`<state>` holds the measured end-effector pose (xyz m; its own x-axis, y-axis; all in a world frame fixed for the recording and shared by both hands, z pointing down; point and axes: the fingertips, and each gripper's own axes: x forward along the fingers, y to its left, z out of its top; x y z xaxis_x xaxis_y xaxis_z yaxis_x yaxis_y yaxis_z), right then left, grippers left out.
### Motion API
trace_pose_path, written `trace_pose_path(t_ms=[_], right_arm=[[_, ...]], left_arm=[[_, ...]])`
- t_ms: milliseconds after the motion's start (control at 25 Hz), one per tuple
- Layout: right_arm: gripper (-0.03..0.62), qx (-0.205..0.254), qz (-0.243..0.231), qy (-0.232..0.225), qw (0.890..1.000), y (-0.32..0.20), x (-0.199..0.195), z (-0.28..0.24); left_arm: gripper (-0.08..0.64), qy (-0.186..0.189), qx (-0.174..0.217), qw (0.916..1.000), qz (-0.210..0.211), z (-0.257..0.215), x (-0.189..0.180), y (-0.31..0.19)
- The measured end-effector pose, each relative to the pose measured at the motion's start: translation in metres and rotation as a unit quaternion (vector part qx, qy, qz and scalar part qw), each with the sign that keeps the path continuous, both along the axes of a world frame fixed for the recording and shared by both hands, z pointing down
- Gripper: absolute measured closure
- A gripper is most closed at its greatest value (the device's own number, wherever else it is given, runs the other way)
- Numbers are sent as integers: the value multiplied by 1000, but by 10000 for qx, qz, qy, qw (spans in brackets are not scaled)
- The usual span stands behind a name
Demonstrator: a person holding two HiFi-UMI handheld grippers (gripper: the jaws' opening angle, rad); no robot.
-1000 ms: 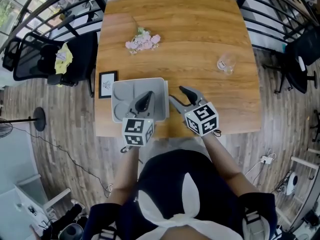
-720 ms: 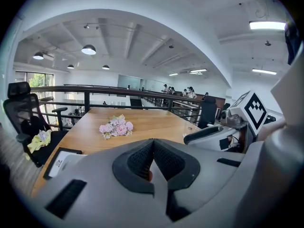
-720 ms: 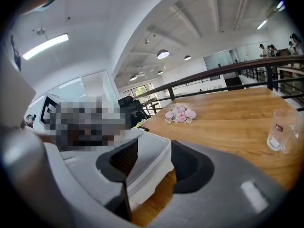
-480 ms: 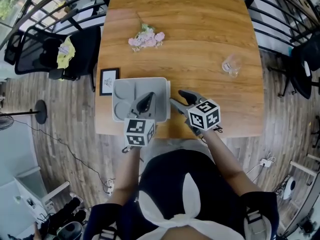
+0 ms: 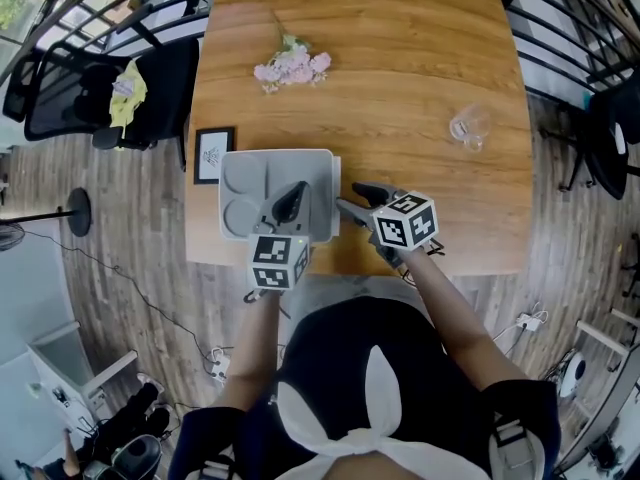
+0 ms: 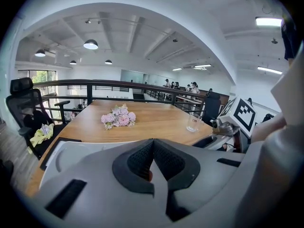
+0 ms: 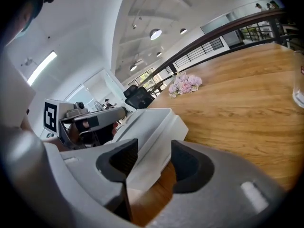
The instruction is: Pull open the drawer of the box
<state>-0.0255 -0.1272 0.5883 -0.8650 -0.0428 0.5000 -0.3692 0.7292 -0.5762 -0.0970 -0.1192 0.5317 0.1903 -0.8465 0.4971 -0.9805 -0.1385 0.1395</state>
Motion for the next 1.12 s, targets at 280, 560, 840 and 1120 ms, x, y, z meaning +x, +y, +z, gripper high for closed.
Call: trace_pose_path(t_ms=[280,560,840,1120], right_arm=[[374,-434,-56,-33,9990,-5,-5,19],[374,-1099,-58,-248,9936,-5,-7,32],[374,-1763,-351,-549,9822,2,-11,40],[351,-2459,-611,-949,9627,2,-12,48]], left_arm=[[543,3,-50,10000,-7,9,2,-5],[543,20,-153,9999,-8,18,0,-5],[541,25,-275,9996,27,24,-2,-8],[543,18,-351,9993,80,31,2,-13]])
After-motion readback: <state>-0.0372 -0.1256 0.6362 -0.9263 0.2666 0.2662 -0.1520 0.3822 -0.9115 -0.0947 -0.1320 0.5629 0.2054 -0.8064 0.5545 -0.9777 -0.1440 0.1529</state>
